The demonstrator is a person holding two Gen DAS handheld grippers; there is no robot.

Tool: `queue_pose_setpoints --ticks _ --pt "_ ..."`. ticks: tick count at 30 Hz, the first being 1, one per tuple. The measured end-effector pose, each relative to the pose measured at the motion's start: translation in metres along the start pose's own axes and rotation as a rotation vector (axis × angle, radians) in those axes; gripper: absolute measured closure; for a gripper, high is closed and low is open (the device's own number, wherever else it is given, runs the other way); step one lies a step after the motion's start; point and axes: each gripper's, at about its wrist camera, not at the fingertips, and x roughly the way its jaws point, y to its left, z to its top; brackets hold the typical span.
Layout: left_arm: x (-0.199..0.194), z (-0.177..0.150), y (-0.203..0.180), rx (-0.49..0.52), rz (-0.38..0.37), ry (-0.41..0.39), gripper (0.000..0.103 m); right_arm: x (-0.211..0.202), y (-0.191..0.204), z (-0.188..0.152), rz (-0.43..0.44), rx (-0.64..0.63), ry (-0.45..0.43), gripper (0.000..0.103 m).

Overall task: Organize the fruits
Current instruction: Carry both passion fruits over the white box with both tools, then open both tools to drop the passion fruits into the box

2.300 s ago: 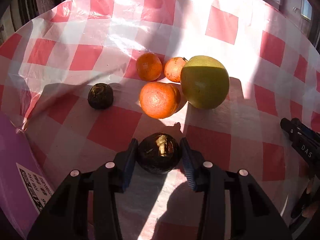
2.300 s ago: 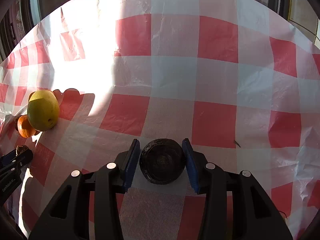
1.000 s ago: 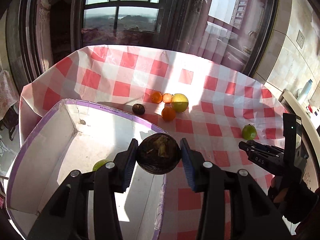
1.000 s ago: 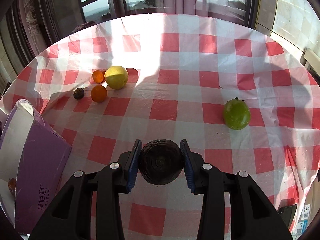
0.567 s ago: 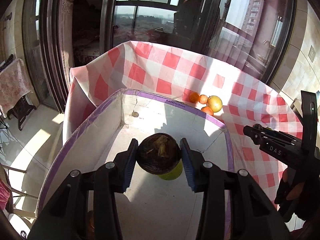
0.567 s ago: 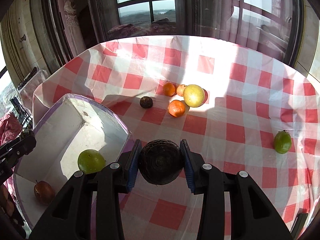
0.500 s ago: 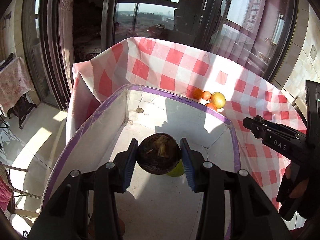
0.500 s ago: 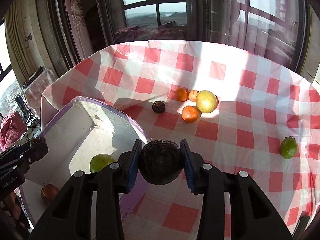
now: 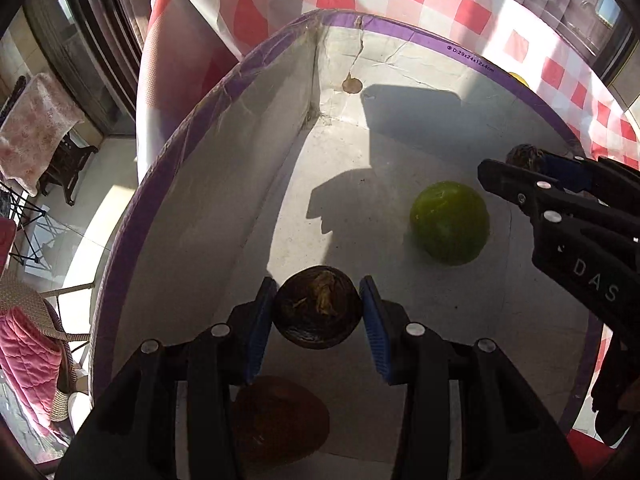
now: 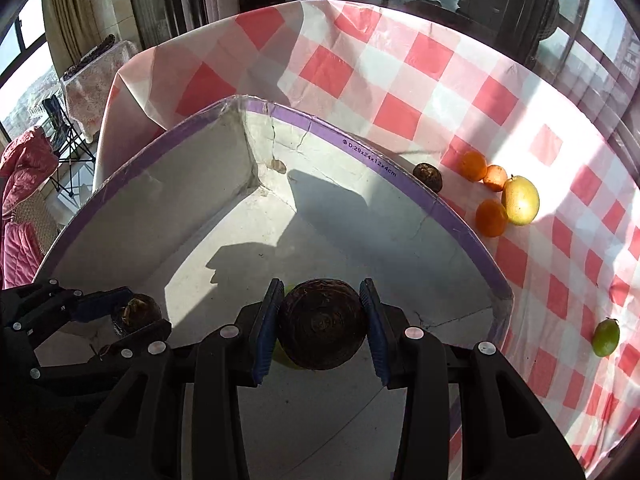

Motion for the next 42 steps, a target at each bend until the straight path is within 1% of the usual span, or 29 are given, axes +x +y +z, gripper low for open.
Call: queue_pose_setpoints --ticks 3,4,5,7,8,9,11,13,15,18,20,22,25,28,30,32,33,34,35,39,42 --pt "0.016 -0.002 0.011 -0.029 0.031 0.094 0.06 0.028 0.012 0.0 -0.026 -0.032 0.125 0.064" --pt "0.022 -0.003 0.014 -0.041 0.03 0.125 0.06 0.03 0.014 0.002 -0.021 -0.031 0.132 0.064" --pt "0.026 -0.004 0.018 -0.056 0.023 0.155 0.06 0.032 0.018 0.006 -0.034 -0.034 0.143 0.064" --pt "0.031 -0.006 0.022 -0.074 0.016 0.186 0.06 0.038 0.026 0.012 -0.04 -0.048 0.172 0.064" --pt "0.03 -0.007 0.024 -0.08 0.016 0.183 0.06 0.039 0.031 0.014 -0.056 -0.059 0.173 0.064" --pt "0.028 -0.008 0.026 -0.085 0.01 0.172 0.06 0.036 0.038 0.016 -0.058 -0.079 0.153 0.064" --pt "0.022 -0.009 0.029 -0.083 0.019 0.147 0.06 0.028 0.051 0.017 -0.025 -0.13 0.107 0.064" --pt "0.02 -0.012 0.034 -0.088 0.027 0.141 0.06 0.028 0.067 0.016 -0.016 -0.194 0.102 0.064" --pt "0.019 -0.017 0.038 -0.099 0.02 0.156 0.06 0.038 0.078 0.015 -0.007 -0.221 0.129 0.065" --pt "0.02 -0.026 0.043 -0.097 0.012 0.173 0.06 0.059 0.08 0.014 0.008 -0.214 0.208 0.065" --pt "0.019 -0.031 0.045 -0.086 0.013 0.174 0.06 0.065 0.082 0.009 -0.006 -0.222 0.216 0.065" --pt "0.02 -0.031 0.045 -0.074 0.015 0.184 0.059 0.074 0.081 0.006 0.001 -0.222 0.251 0.064" --pt "0.021 -0.033 0.047 -0.084 0.01 0.201 0.059 0.076 0.084 0.006 -0.007 -0.254 0.249 0.064" --pt "0.02 -0.035 0.049 -0.081 0.017 0.206 0.059 0.076 0.084 0.01 0.003 -0.245 0.252 0.064" --pt "0.02 -0.037 0.049 -0.079 0.013 0.207 0.056 0.074 0.083 0.012 0.026 -0.226 0.245 0.062" --pt "0.019 -0.035 0.046 -0.077 0.002 0.204 0.051 0.071 0.082 0.014 0.045 -0.21 0.228 0.055" --pt "0.018 -0.035 0.045 -0.077 -0.003 0.202 0.049 0.068 0.081 0.016 0.053 -0.202 0.216 0.045" --pt "0.016 -0.035 0.045 -0.077 -0.009 0.196 0.047 0.065 0.08 0.019 0.068 -0.191 0.199 0.04" --pt "0.013 -0.036 0.045 -0.077 -0.015 0.185 0.044 0.061 0.079 0.021 0.083 -0.18 0.182 0.04" --pt "-0.004 -0.036 0.042 -0.067 -0.015 0.111 0.04 0.045 0.067 0.03 0.119 -0.128 0.131 0.038" --pt "-0.022 -0.04 0.038 -0.051 -0.017 0.026 0.032 0.028 0.059 0.033 0.113 -0.086 0.078 0.031"
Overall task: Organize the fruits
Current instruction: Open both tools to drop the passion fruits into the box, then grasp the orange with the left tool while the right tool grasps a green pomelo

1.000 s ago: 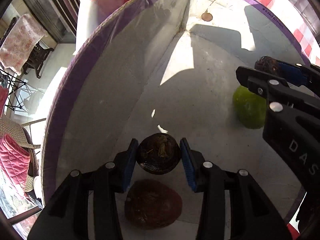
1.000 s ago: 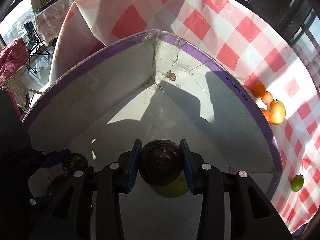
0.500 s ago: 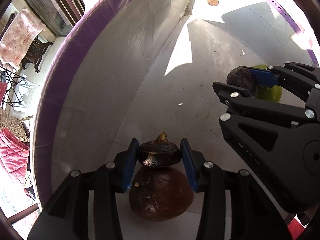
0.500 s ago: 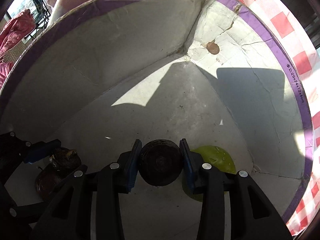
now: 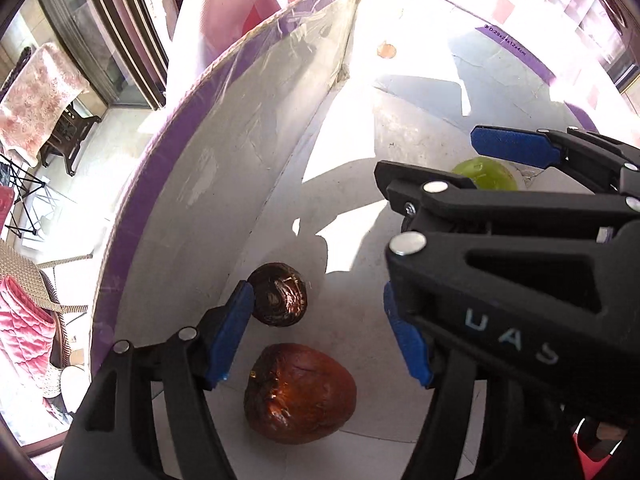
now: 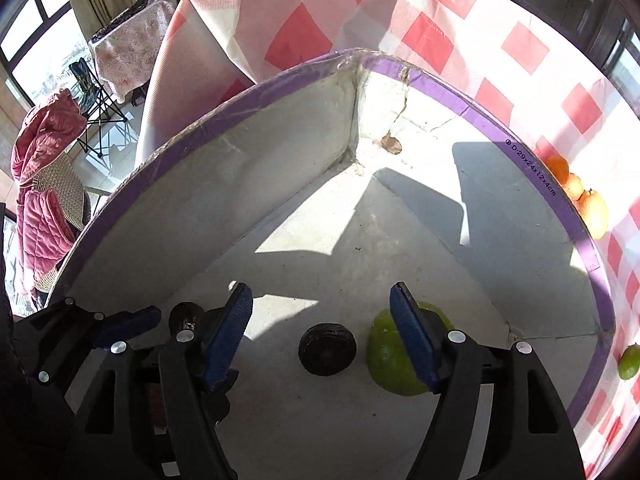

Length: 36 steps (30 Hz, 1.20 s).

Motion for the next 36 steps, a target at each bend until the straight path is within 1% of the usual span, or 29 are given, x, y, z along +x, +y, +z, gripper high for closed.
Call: queue_pose_setpoints --ticks 1,3,4,5,7,12,13,16,17,18,21,26,29,31,32,34,36 --pt "-0.007 -0.001 -0.001 0.006 0.001 -0.029 0.028 -0.007 -0.004 -0.003 0.004 0.013 -0.02 0.03" --pt "-0.021 -0.004 -0.004 0.009 0.023 -0.1 0.02 -0.019 -0.028 -0.003 0.01 0.035 -0.061 0.03" --pt "-0.029 -0.006 -0.006 0.008 0.053 -0.143 0.012 -0.028 -0.031 -0.005 0.01 0.046 -0.081 0.028" --pt "-0.037 -0.007 -0.007 0.003 0.082 -0.185 0.005 -0.039 -0.036 -0.01 0.013 0.052 -0.099 0.027" --pt "-0.05 -0.008 -0.01 -0.024 0.11 -0.256 0.004 -0.053 -0.043 -0.019 0.016 0.069 -0.135 0.025" --pt "-0.066 -0.001 -0.026 -0.113 0.136 -0.318 0.004 -0.087 -0.058 -0.042 0.048 0.084 -0.247 0.022" --pt "-0.062 0.01 -0.036 -0.12 0.134 -0.326 0.004 -0.095 -0.062 -0.048 0.046 0.084 -0.272 0.02" --pt "-0.06 0.019 -0.059 -0.108 0.14 -0.339 0.004 -0.117 -0.084 -0.057 0.043 0.098 -0.333 0.018" --pt "-0.062 0.017 -0.073 -0.102 0.14 -0.347 0.004 -0.119 -0.093 -0.071 0.033 0.118 -0.354 0.018" --pt "-0.057 0.021 -0.08 -0.091 0.133 -0.354 0.004 -0.117 -0.101 -0.082 0.017 0.142 -0.369 0.018" --pt "-0.06 0.03 -0.111 -0.067 0.099 -0.378 0.004 -0.124 -0.143 -0.102 -0.021 0.222 -0.399 0.017" --pt "-0.065 0.054 -0.171 0.004 0.044 -0.445 0.004 -0.122 -0.228 -0.142 -0.086 0.428 -0.392 0.017" --pt "-0.067 0.067 -0.212 0.042 -0.018 -0.458 0.003 -0.119 -0.279 -0.172 -0.182 0.548 -0.382 0.016" --pt "-0.063 0.073 -0.244 0.082 -0.056 -0.456 0.002 -0.107 -0.315 -0.194 -0.271 0.622 -0.325 0.016" --pt "-0.059 0.075 -0.261 0.112 -0.074 -0.447 0.002 -0.1 -0.334 -0.206 -0.3 0.665 -0.295 0.016" --pt "-0.048 0.078 -0.297 0.178 -0.102 -0.423 0.002 -0.086 -0.369 -0.229 -0.337 0.757 -0.238 0.016" --pt "-0.031 0.079 -0.327 0.236 -0.128 -0.383 0.002 -0.072 -0.401 -0.248 -0.363 0.821 -0.188 0.016"
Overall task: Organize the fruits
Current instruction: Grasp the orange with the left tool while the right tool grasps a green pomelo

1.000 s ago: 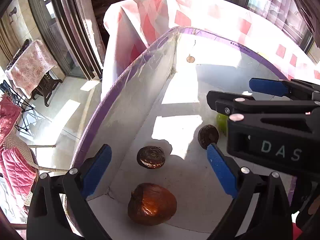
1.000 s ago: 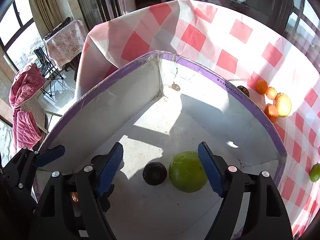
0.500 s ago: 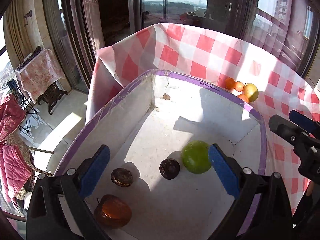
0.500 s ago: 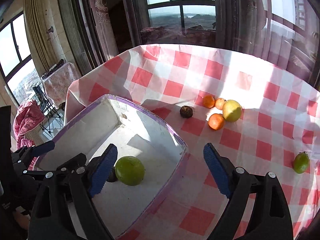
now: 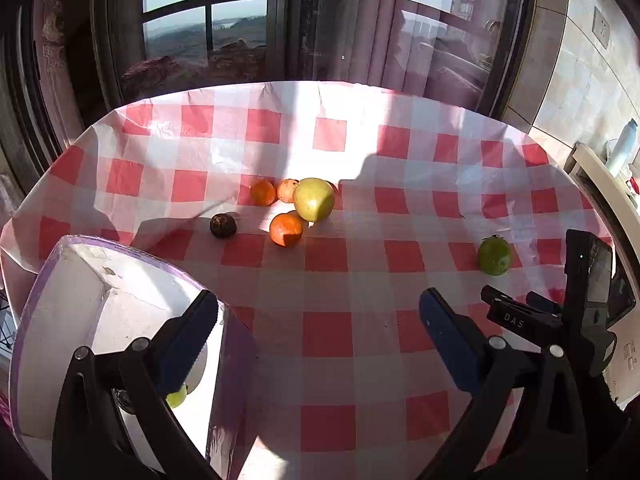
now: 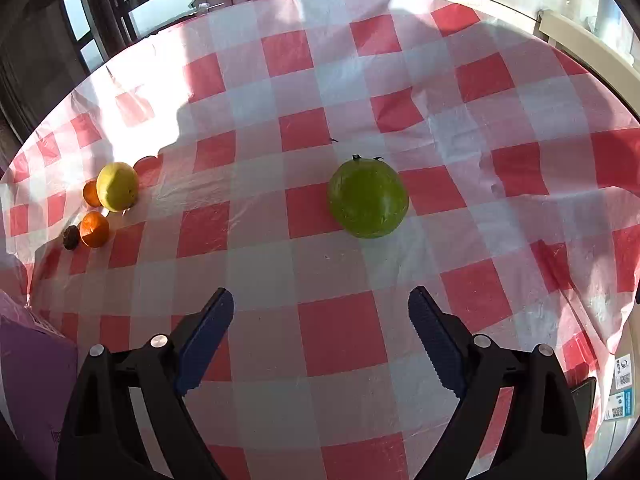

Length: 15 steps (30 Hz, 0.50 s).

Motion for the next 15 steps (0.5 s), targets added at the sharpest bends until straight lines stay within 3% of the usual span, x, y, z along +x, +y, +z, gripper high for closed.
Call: queue_pose_setpoints --ticks 4,9,15 --pt "0.052 -0.008 -0.035 0.039 -0.013 0.114 0.002 0.037 -0.027 0.013 -0.016 0.003 0.03 0.016" --pt "0.113 -0.016 -0.034 -0.023 0.06 0.233 0.002 0.067 -0.018 0.032 -0.022 -0.102 0.0 0.019" --pt "0.156 0.001 -0.01 -0.116 0.145 0.236 0.003 0.077 -0.012 0.033 -0.003 -0.14 -0.058 0.028"
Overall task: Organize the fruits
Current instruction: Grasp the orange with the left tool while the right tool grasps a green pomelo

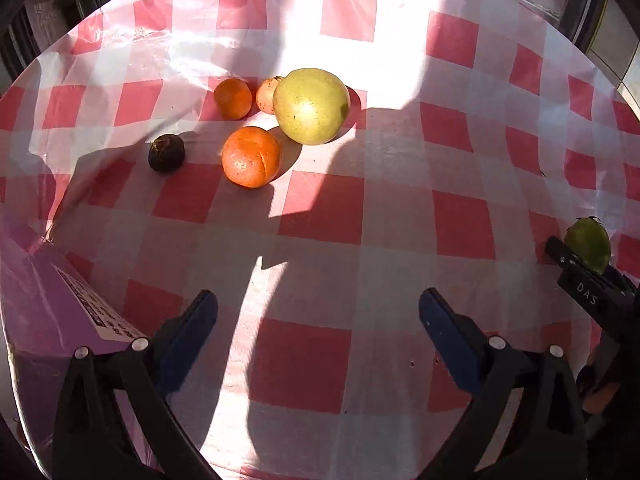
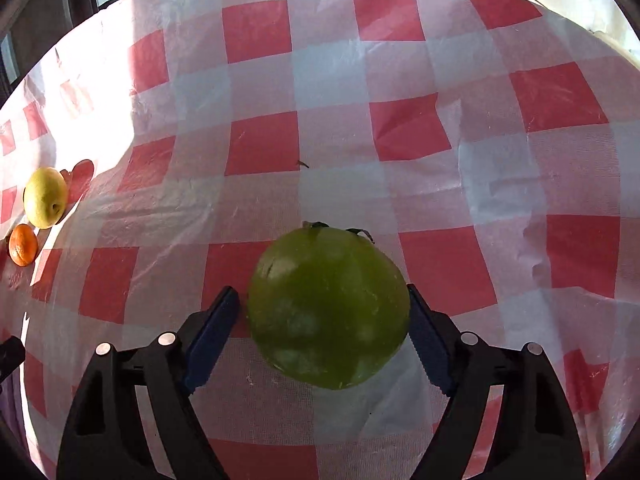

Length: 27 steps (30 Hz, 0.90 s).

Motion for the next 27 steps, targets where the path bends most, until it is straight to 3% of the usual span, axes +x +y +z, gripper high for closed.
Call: queue_pose_setpoints --ticks 5,12,16,18,20,21,27 --pt "0.024 0.034 0.014 -0.053 0.073 -0.058 0.003 -0.001 -0.004 0.0 0.019 0.022 -0.042 0.04" --pt "0.055 0.068 0.037 -0.052 0.086 -0.085 0.006 -0.004 -0.002 -0.005 0.034 0.009 -0.056 0.04" --pt "0.066 0.071 0.044 -0.04 0.048 -0.086 0.016 -0.008 -0.007 -0.008 0.035 0.01 -0.06 0.04" --pt "0.062 0.067 0.04 -0.021 0.041 -0.114 0.027 -0.004 -0.006 -0.001 0.035 0.011 -0.059 0.04" --pt "0.058 0.062 0.035 -0.011 0.044 -0.132 0.054 -0.004 -0.005 -0.001 0.035 0.011 -0.059 0.04" --pt "0.055 0.06 0.033 -0.016 0.04 -0.138 0.06 -0.004 -0.005 -0.001 0.035 0.01 -0.057 0.04" --pt "0.048 0.045 0.016 -0.002 0.009 -0.1 0.06 0.001 -0.001 0.006 0.033 0.009 -0.057 0.04"
